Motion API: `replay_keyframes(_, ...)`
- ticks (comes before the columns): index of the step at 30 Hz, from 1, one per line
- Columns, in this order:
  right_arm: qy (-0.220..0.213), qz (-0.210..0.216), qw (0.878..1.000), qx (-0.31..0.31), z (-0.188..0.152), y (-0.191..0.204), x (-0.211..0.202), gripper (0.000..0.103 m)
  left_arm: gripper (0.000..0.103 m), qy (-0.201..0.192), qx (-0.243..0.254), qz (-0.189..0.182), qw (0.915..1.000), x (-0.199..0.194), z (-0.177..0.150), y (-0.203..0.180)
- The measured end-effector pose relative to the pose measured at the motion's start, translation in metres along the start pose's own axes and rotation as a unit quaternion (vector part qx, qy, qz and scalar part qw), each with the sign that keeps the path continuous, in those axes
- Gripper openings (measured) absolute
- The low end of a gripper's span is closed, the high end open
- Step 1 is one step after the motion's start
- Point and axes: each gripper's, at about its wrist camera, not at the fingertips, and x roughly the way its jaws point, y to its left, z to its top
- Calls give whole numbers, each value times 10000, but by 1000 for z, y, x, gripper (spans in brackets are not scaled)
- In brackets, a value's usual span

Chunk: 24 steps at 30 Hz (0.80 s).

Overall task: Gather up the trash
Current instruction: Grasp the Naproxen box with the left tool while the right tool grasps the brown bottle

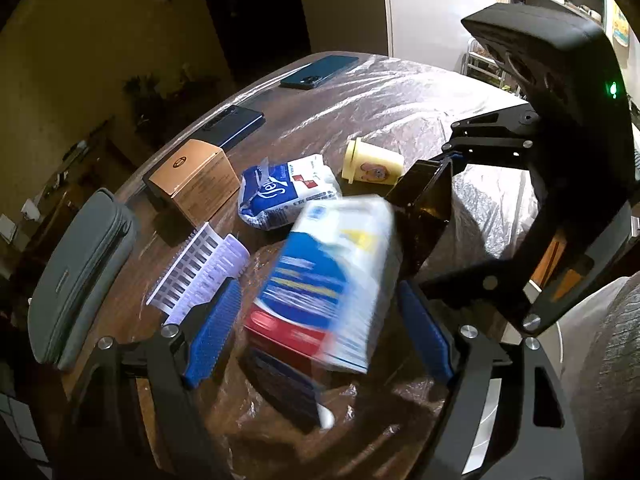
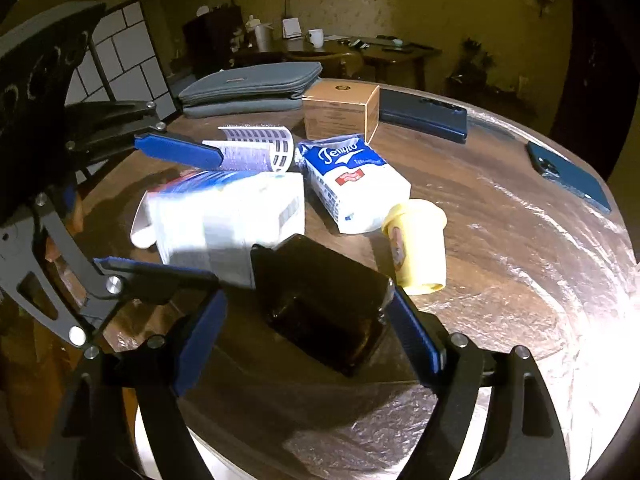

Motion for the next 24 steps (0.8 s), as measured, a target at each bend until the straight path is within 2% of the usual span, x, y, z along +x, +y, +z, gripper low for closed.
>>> replay_keyframes(5,35,-66,10000,-19,0,-5,-3,67,82,37,84,16,10000,7,-1,-7)
replay_keyframes(11,47,39,9999,142,0,-13,-6,69,81,-86,-100,-199,9997,7,0,-8)
replay_keyframes(13,-4,35,9997,228,-1,-13,-5,70,68,-121,-265,-238,9993,7,0,-5)
replay_keyframes(15,-35,-57,9998,200,0,-12,-4,69,50,-85,-453,-230,9987,9,-2,-1)
replay_keyframes(16,-48,-94,9998,196,-1,-11,-4,60,47,-72,-530,-236,9983,9,-3,1)
replay_keyframes(17,-70,-103,9997,206,-1,-10,-5,54,47,-80,-576,-239,9980,9,-3,2)
replay_keyframes(24,-53,112,9987,488,-5,-18,-12,54,47,-117,-922,-193,9955,-2,-11,1)
